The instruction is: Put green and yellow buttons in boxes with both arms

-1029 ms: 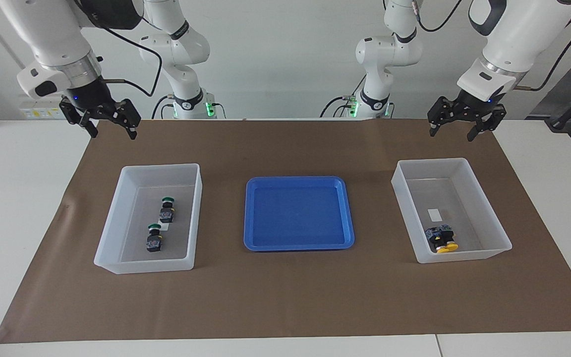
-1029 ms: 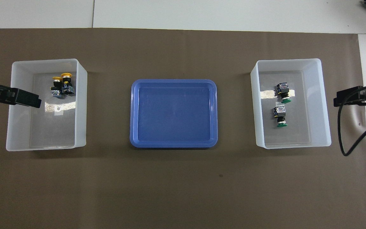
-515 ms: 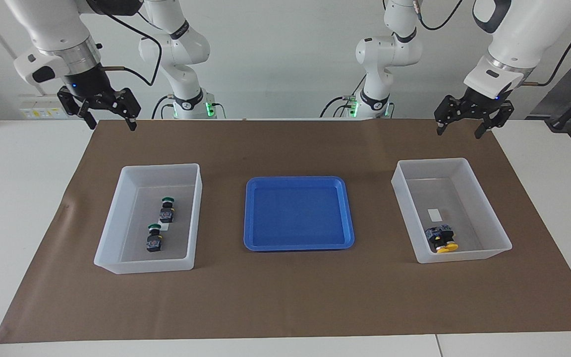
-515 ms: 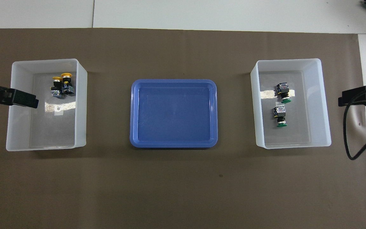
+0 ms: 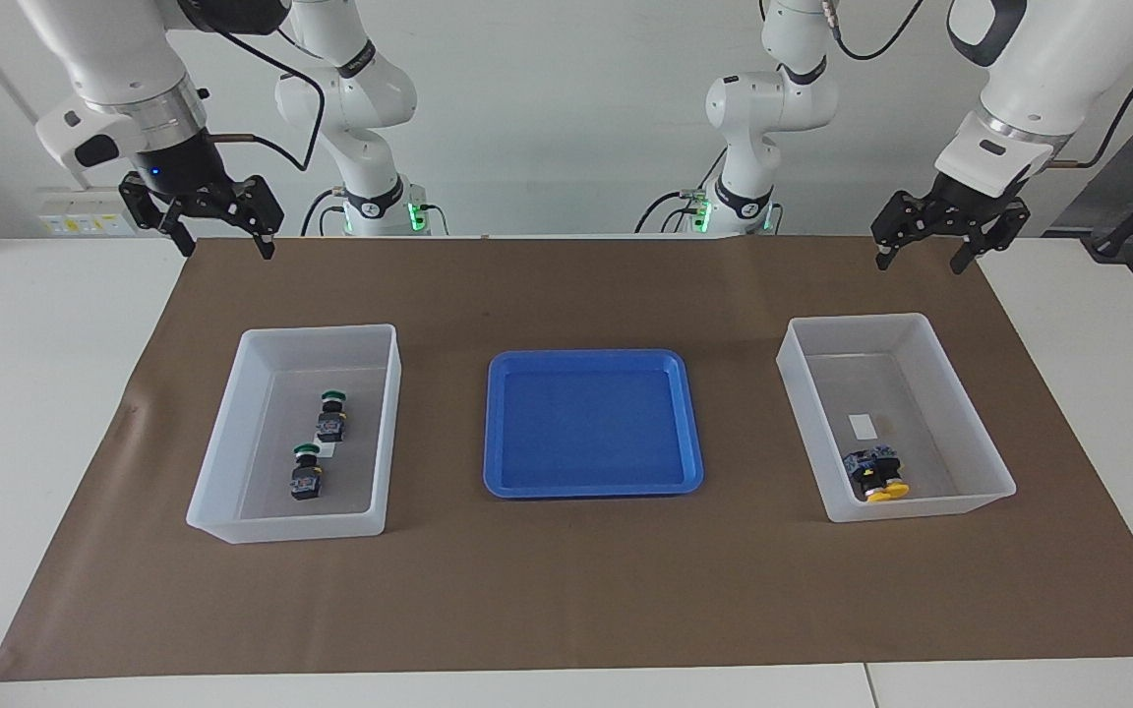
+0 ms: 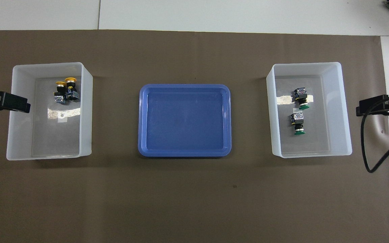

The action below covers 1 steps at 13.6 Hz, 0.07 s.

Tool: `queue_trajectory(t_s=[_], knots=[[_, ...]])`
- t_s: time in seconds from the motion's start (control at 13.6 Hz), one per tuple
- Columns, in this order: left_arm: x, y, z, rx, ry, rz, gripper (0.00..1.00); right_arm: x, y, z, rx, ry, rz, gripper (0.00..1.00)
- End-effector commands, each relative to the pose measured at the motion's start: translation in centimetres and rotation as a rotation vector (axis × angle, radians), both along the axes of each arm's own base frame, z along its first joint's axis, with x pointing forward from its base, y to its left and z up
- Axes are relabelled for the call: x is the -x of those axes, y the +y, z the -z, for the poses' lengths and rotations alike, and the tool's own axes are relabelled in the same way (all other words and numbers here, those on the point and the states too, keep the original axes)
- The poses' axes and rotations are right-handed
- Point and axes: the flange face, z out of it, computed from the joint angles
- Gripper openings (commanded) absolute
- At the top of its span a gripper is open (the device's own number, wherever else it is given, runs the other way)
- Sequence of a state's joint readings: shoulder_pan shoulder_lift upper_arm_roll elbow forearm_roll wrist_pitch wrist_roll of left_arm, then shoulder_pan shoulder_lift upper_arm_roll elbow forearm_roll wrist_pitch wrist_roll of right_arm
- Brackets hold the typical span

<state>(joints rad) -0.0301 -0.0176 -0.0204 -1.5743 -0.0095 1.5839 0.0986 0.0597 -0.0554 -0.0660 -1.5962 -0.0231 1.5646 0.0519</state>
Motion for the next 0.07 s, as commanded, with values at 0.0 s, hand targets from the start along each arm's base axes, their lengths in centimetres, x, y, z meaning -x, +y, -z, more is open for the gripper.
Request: queue_trajectory(t_s=[0.0], knots=[[0.54,0.20,-0.08,-0.018,-0.012,-0.014,1.00,0.94,-0.08,-0.02,0.011,0.012,-0.019,1.00]])
